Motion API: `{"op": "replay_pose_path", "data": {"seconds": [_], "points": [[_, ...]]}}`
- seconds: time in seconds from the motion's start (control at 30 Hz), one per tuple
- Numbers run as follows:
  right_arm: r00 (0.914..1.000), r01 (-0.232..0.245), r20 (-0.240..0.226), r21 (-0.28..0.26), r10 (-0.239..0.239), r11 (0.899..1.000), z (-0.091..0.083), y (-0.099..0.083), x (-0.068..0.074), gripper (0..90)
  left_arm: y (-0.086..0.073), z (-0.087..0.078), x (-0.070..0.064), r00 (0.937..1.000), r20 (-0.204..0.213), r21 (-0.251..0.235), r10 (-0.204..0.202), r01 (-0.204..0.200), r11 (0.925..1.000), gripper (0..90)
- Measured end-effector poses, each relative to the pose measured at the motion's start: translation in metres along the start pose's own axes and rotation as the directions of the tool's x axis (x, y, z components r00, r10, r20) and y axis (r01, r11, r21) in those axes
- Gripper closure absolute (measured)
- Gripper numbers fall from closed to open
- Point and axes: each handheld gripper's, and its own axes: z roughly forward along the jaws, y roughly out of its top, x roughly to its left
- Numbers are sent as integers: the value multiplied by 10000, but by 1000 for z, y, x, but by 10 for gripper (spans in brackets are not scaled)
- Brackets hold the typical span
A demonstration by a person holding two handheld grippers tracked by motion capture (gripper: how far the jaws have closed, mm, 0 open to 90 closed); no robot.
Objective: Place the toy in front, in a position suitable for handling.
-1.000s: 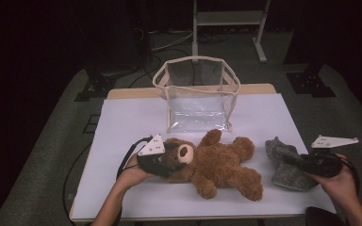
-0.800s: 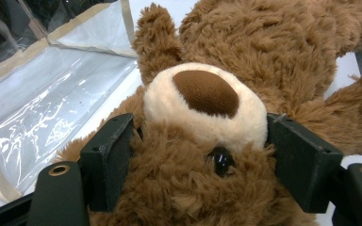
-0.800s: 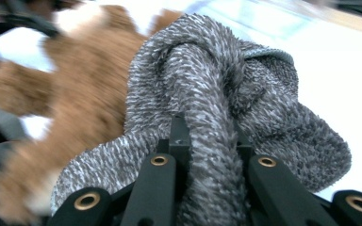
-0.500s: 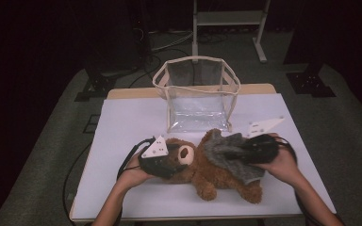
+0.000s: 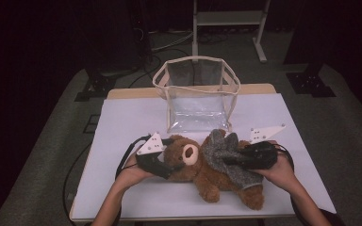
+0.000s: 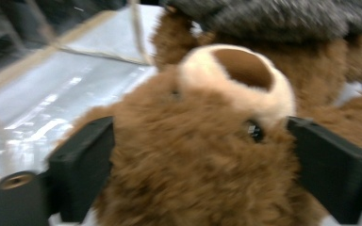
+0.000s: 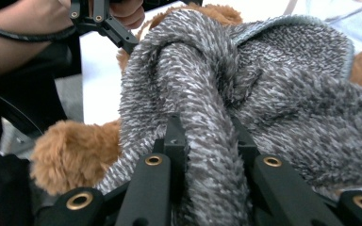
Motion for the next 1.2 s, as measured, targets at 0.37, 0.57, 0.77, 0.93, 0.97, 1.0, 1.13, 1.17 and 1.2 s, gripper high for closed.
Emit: {"op": "replay_pose_path", "data": {"seconds": [0.37,0.57,0.77,0.93,0.97,1.0,1.13,1.17,1.2], "points": [[9919,203,1239,475,-260,9987,0,10,0,727,-2,-7,-16,9951,915,1443,383,-513,9882,211],[9927,253,1172,423,-301,9988,13,11,-1,732,2,-19,-12,9969,525,601,582,-614,9963,170],[9944,207,1031,426,-250,9989,13,14,0,738,6,2,-3,9970,606,-216,472,-459,9987,77],[9951,633,721,560,-673,9964,27,28,8,738,-4,22,-11,9952,539,91,821,-827,9965,84],[9937,766,768,681,-818,9947,30,30,9,738,-4,20,-12,9957,462,64,807,-811,9967,95],[9924,844,833,771,-908,9934,32,31,10,738,-5,18,-11,9958,442,-17,801,-801,9968,120],[9932,550,994,554,-604,9969,20,22,3,741,-8,11,-13,9965,271,-396,795,-784,9961,132],[9932,446,1051,527,-499,9976,17,19,0,741,-8,10,-14,9962,159,-455,856,-848,9954,138],[9927,303,1152,474,-356,9984,12,15,-3,742,-7,8,-14,9960,69,-450,891,-887,9950,140]]}}
